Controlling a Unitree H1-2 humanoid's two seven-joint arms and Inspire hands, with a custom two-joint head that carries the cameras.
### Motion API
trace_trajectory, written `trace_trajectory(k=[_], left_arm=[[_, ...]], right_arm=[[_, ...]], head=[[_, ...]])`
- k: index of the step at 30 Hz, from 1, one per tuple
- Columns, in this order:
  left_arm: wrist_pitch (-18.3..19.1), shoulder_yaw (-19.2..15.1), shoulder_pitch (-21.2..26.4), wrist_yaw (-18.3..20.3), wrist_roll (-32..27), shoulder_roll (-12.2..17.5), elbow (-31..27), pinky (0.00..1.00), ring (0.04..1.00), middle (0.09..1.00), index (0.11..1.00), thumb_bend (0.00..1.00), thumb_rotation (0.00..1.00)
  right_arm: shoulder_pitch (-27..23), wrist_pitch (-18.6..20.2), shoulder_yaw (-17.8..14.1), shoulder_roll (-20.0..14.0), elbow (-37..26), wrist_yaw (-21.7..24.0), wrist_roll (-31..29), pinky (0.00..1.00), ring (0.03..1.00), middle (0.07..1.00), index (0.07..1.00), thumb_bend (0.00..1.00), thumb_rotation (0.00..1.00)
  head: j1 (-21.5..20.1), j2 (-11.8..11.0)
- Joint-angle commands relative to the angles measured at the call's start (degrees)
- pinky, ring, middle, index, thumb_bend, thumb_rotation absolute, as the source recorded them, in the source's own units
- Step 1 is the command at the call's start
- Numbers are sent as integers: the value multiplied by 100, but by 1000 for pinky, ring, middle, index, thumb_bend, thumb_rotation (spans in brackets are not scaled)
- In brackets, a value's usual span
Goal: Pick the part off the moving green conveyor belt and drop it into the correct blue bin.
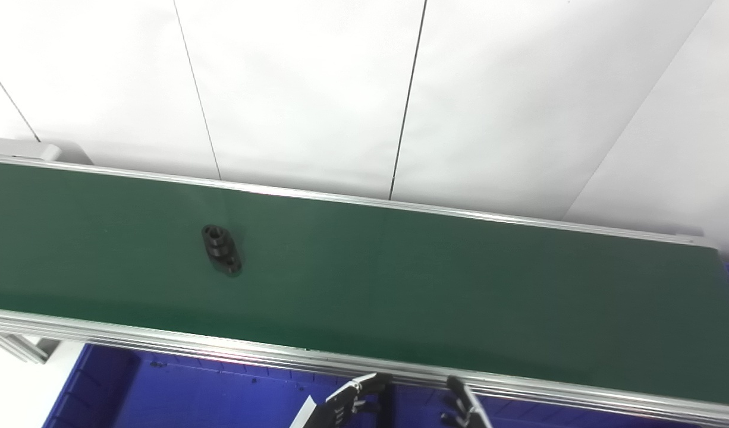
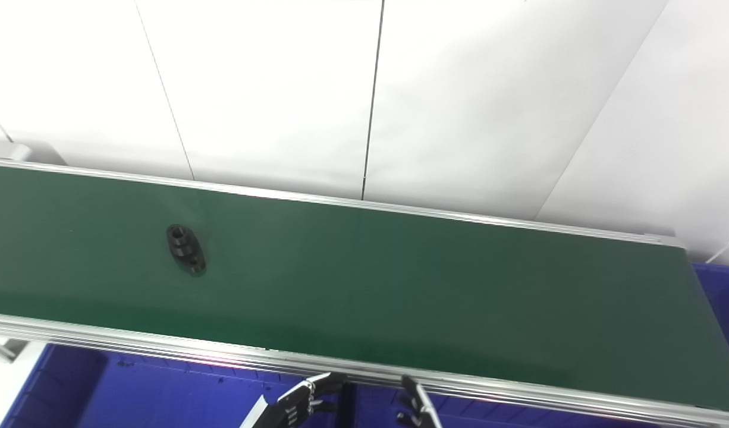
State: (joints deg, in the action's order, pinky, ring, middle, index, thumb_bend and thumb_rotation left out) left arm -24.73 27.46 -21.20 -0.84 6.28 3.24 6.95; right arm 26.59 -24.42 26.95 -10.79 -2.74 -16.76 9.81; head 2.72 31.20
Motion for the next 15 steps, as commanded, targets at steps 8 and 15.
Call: trace_trajectory(k=[8,15], left_arm=[[-219,94,181,-102,120,-166,31,777,879,886,822,881,721],[-219,113,225,-138,134,-185,75,757,868,881,821,887,720]], right_arm=[[256,-231,-648,266,-1054,106,645,799,889,941,944,779,980],[126,-29,-1055,579,-1615,269,1639,768,879,929,956,716,955]], head=[[37,-35],[20,-54]])
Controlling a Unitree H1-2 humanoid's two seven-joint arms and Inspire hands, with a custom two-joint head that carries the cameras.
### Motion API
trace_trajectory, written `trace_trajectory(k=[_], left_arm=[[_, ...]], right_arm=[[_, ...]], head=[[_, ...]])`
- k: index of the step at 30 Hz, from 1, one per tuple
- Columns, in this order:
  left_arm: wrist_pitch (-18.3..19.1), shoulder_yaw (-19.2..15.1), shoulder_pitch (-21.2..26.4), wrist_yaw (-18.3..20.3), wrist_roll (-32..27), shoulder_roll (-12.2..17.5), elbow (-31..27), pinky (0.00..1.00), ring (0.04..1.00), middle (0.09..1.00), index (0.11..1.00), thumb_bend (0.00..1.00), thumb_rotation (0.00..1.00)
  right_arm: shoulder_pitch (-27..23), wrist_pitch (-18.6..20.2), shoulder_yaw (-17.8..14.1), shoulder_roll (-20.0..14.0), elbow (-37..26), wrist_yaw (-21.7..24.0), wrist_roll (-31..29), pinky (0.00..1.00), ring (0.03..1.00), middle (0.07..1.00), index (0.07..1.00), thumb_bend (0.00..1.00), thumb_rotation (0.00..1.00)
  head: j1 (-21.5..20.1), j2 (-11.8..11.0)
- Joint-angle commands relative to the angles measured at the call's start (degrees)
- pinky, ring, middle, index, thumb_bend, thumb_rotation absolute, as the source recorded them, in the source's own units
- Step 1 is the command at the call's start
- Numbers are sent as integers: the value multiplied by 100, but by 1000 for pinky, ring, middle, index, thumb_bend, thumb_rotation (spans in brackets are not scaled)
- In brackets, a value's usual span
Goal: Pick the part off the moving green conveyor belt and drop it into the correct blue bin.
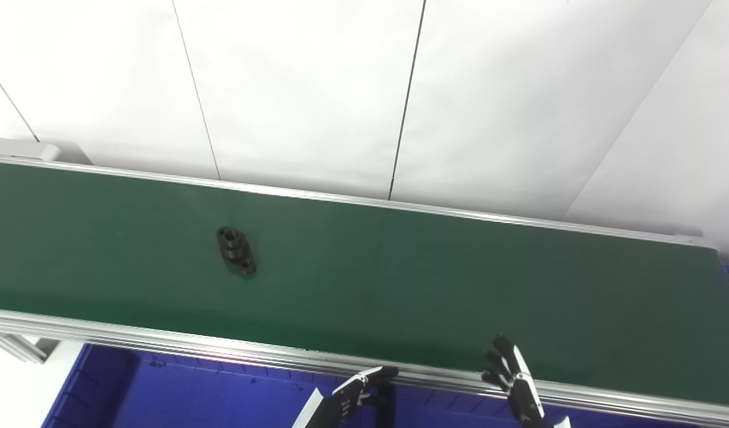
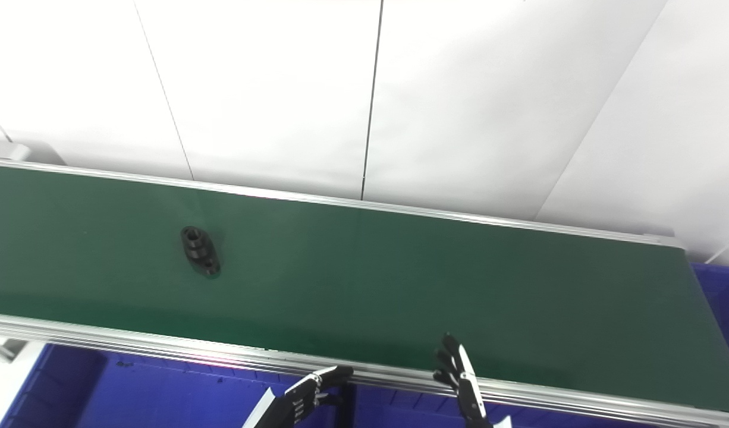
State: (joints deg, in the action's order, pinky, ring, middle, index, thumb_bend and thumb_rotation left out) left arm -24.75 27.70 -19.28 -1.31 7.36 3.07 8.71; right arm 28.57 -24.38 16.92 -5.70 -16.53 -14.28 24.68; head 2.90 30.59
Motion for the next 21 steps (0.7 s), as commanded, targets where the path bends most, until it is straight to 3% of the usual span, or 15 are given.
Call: trace_trajectory(k=[1,8,13,21], left_arm=[[-218,91,38,-93,28,-165,-96,756,866,881,820,888,719],[-217,116,68,-109,53,-151,-65,765,866,879,813,896,718],[-217,156,77,-187,185,-137,-62,764,866,880,816,886,730],[-216,199,125,-134,112,-181,9,742,865,885,828,885,720]], right_arm=[[-130,8,-94,127,-284,54,254,765,881,931,962,717,950],[-654,585,-298,401,-539,396,946,751,885,963,996,744,975],[-1219,914,-418,537,-503,604,1041,716,881,962,989,780,968],[-2268,1339,-550,518,-341,862,1513,709,881,944,973,823,999]], head=[[-4,10],[-39,5],[-59,5],[-26,-34]])
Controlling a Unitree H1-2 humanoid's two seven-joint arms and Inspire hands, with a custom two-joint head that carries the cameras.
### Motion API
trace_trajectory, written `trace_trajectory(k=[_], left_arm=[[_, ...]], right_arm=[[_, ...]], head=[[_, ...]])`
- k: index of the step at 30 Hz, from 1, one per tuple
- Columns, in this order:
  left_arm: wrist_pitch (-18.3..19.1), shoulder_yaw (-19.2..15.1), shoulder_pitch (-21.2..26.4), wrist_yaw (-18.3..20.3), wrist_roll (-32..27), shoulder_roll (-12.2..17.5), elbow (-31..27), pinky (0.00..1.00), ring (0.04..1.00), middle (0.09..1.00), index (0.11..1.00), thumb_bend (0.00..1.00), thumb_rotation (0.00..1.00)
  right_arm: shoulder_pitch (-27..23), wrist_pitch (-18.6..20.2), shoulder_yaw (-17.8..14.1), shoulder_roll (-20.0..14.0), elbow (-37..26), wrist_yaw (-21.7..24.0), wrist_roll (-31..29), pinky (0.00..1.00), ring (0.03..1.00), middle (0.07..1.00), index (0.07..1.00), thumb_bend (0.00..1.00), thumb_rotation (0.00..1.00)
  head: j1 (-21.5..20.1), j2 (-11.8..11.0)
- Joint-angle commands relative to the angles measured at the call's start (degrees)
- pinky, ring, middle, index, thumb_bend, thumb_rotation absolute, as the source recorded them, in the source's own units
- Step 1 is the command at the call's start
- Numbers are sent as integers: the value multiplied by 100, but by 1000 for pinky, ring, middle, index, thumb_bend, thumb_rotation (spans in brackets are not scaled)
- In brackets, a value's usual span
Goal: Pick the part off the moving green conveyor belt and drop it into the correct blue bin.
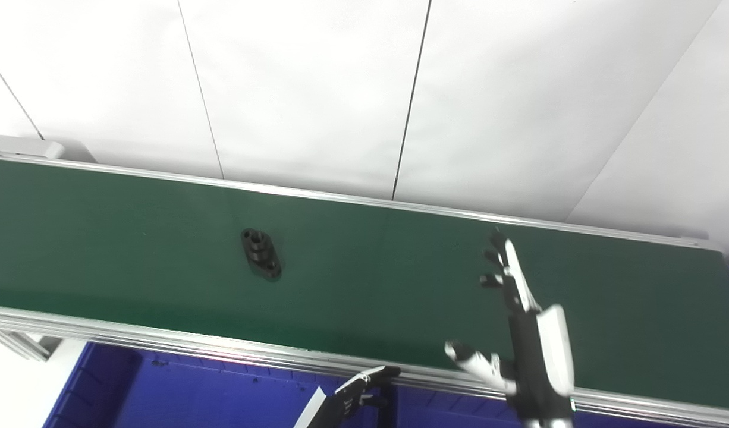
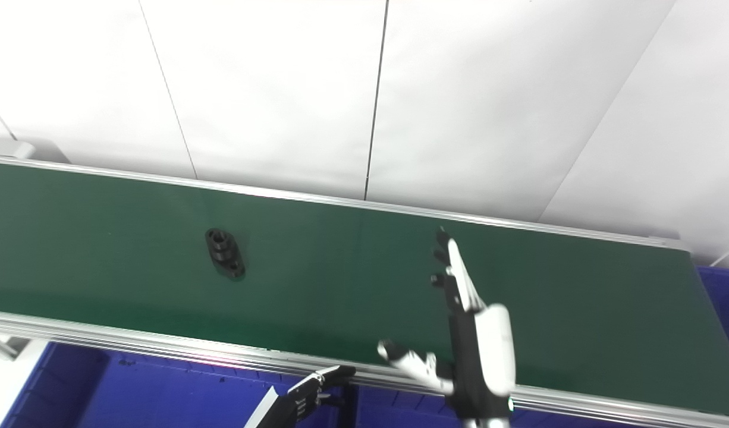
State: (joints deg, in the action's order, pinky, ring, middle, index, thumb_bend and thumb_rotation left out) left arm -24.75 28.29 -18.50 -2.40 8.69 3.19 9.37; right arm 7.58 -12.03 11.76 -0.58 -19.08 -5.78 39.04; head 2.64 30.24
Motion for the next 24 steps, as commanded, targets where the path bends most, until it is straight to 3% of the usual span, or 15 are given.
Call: trace_trajectory(k=[1,6,11,24], left_arm=[[-216,146,55,-11,-47,-199,-47,745,866,885,826,882,712],[-217,169,95,-23,-21,-224,-19,745,865,883,820,896,718],[-217,204,132,-62,7,-232,5,741,862,881,816,904,724],[-217,323,234,-208,71,-253,84,739,850,871,819,891,734]], right_arm=[[-294,175,-44,8,-86,45,188,711,880,942,968,822,1000],[-804,664,5,130,-164,289,727,717,872,938,963,798,981],[-1182,1302,164,369,-168,673,1337,664,838,908,942,779,807],[-2216,2503,687,626,629,1246,3010,517,691,811,881,828,743]], head=[[3,-3],[25,-41],[40,-56],[58,-90]])
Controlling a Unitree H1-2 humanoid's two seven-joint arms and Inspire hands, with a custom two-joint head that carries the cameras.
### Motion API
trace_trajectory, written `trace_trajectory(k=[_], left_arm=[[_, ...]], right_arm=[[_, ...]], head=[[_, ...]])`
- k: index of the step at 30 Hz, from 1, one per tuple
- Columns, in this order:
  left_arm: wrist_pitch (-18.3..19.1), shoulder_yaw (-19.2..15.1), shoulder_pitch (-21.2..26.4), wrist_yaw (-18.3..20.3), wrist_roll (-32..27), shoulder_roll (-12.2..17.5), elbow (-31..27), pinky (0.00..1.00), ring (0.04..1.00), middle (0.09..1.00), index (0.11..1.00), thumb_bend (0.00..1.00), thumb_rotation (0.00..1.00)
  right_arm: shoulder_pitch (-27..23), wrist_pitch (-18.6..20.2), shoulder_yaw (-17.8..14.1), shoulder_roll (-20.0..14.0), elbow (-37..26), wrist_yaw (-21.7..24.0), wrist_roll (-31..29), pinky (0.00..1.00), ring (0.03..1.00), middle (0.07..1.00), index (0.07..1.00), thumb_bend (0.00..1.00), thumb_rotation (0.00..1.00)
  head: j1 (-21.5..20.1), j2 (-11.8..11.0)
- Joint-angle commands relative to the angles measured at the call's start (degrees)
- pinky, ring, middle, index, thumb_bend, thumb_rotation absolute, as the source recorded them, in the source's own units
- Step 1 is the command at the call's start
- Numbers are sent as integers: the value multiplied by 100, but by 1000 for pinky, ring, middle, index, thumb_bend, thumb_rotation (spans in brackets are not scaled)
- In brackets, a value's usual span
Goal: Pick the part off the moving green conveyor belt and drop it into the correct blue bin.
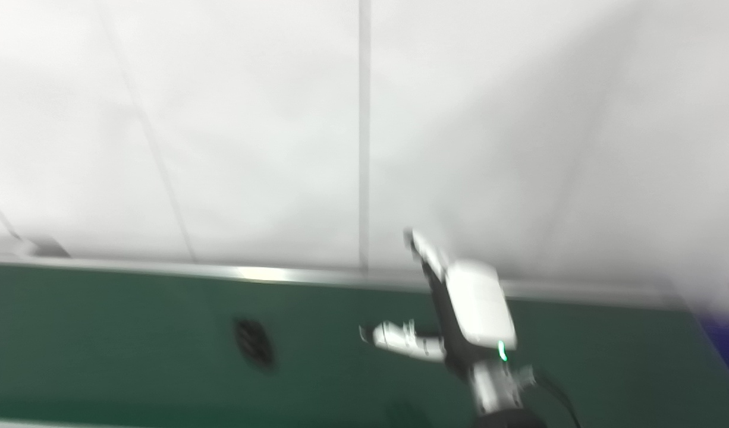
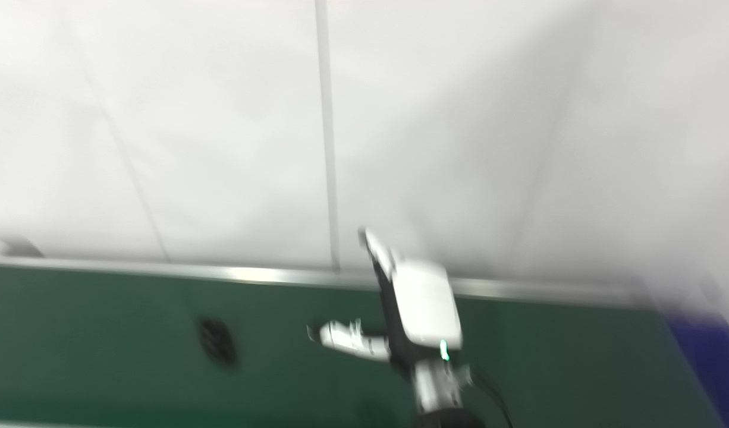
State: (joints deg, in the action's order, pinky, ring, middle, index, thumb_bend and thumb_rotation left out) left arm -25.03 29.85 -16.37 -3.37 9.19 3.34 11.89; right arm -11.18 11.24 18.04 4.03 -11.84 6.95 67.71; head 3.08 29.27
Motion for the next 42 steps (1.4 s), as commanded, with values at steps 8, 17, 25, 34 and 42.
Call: trace_trajectory(k=[8,17,25,34,42], left_arm=[[-189,287,-31,-263,107,-211,-366,746,853,871,821,889,745],[-184,270,-183,-183,148,-187,-746,765,864,883,838,881,733],[-179,173,-320,-77,264,-259,-946,786,877,898,849,891,714],[-167,89,-399,72,308,-328,-1034,797,881,901,854,890,710],[-166,89,-427,128,289,-345,-1080,791,872,898,853,865,694]], right_arm=[[-699,549,139,267,255,235,359,524,682,806,878,839,767],[-851,829,328,336,431,444,519,440,616,754,861,857,767],[-866,1017,589,342,663,550,630,380,527,721,868,861,786],[-922,1173,692,206,1012,649,651,338,461,658,868,866,770],[-1010,1228,783,134,1434,522,613,328,451,672,865,871,745]], head=[[13,200],[-122,686],[-204,856],[-184,912],[-143,950]])
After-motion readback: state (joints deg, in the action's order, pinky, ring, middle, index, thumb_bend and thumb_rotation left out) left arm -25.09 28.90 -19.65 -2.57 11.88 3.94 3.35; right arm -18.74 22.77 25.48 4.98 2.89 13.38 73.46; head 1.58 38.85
